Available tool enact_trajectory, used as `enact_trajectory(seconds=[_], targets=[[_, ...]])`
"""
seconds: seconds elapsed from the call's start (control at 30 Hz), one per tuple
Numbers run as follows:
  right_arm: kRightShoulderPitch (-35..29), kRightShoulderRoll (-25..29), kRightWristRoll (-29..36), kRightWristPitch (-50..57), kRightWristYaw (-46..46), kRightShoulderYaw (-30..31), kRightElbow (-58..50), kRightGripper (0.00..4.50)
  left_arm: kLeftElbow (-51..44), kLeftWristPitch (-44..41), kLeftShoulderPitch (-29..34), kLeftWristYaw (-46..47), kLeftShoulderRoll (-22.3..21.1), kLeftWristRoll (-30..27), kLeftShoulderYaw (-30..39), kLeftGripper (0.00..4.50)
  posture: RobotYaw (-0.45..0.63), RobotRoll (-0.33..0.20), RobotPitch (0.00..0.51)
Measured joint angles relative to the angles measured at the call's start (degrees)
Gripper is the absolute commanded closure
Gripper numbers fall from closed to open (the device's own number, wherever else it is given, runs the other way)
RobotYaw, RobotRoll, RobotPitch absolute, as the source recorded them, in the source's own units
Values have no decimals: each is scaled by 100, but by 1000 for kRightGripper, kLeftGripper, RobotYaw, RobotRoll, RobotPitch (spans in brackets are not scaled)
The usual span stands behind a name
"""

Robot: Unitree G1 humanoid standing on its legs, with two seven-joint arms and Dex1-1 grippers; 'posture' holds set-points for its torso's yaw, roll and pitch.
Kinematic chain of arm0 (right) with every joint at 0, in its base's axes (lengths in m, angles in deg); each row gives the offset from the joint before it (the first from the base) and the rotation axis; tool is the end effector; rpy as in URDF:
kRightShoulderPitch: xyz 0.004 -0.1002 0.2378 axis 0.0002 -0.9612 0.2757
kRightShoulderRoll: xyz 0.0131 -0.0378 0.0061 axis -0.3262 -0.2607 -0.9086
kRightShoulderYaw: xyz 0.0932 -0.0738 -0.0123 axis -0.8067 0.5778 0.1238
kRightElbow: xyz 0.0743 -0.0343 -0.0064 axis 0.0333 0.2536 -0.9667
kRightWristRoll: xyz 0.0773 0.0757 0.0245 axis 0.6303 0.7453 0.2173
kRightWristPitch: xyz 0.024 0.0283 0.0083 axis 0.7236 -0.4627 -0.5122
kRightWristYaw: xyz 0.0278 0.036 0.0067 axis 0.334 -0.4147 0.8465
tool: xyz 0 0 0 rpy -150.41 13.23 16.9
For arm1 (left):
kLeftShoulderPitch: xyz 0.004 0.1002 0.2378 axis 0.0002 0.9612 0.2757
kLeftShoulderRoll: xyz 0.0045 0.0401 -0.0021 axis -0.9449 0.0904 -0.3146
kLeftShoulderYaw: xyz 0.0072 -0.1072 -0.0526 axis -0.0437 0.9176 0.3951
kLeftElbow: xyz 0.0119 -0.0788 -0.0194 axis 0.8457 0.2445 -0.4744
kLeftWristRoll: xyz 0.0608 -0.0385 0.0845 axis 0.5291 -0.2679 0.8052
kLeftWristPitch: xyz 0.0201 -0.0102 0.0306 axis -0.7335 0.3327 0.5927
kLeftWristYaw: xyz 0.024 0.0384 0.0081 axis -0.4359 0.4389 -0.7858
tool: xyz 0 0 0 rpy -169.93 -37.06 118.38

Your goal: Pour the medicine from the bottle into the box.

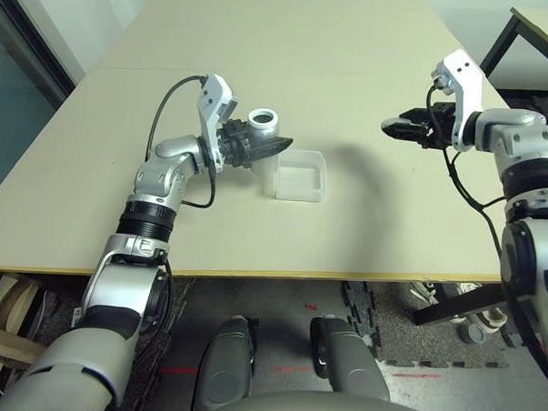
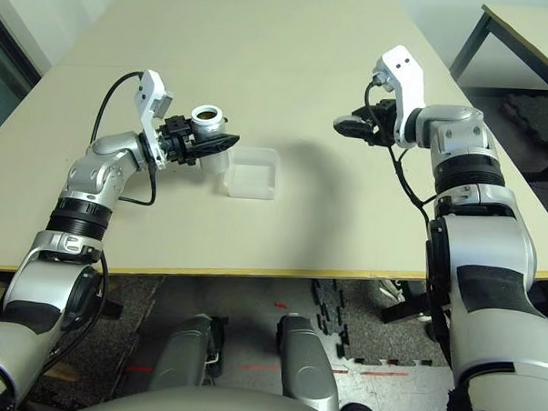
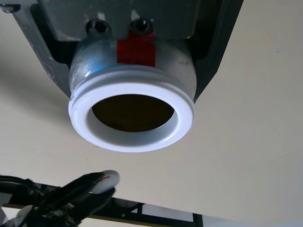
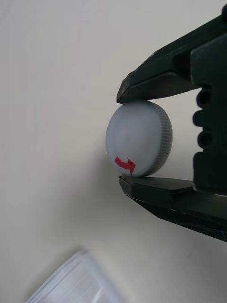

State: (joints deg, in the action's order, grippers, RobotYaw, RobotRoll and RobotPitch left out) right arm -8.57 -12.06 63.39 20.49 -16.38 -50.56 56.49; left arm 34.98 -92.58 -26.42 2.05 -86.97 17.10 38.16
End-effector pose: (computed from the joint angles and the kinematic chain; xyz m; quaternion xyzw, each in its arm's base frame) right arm 0.3742 -0.2848 0.2004 -0.1675 0.1983 0.3131 0.9136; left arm 0.3593 0.1955 0.1476 0.0174 0.0134 -0.4969 0.8675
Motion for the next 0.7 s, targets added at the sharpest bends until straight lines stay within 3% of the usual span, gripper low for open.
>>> enact_trajectory(seconds=[0.43,0.6,0.63,0.7], targets=[[-16,-96,-327,-436,433,178,369,1957,151,200,-106,62,20,38,16,1816,-149,0,93],[-15,-125,-403,-591,574,181,401,264,216,223,-106,78,-2,53,21,1816,-153,0,91],[-15,-127,-411,-624,594,182,401,33,224,227,-106,82,-7,59,21,1816,-154,0,90],[-16,-129,-413,-682,672,182,403,0,232,234,-106,102,-19,83,22,1816,-157,0,88]])
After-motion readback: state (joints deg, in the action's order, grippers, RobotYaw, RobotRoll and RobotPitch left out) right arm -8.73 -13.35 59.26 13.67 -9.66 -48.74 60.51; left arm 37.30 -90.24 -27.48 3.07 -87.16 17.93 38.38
